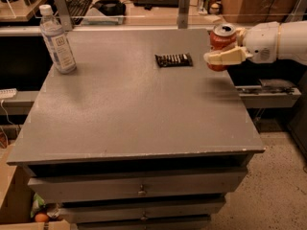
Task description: Move coke can near rxbar chocolate
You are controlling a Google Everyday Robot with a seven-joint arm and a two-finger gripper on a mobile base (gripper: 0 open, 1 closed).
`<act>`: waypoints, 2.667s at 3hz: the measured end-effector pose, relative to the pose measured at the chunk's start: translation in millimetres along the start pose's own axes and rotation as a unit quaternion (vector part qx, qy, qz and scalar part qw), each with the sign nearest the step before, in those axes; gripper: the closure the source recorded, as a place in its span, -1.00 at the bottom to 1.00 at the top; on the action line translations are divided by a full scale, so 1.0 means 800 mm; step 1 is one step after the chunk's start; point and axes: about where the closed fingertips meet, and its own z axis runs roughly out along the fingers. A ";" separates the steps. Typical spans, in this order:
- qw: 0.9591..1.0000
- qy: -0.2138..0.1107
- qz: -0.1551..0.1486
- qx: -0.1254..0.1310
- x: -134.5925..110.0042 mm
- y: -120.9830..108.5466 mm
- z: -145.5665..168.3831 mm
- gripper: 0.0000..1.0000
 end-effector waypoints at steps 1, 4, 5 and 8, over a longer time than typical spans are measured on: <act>0.999 -0.007 0.027 0.025 0.036 -0.041 0.003 1.00; 0.992 -0.078 0.083 0.051 0.088 -0.105 0.044 -0.30; 0.991 -0.086 0.097 0.042 0.096 -0.113 0.071 -0.76; 0.989 -0.095 0.108 0.015 0.087 -0.108 0.096 -1.00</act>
Offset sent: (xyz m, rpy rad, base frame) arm 0.0815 -0.0652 -0.0490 0.1955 0.0193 -0.1564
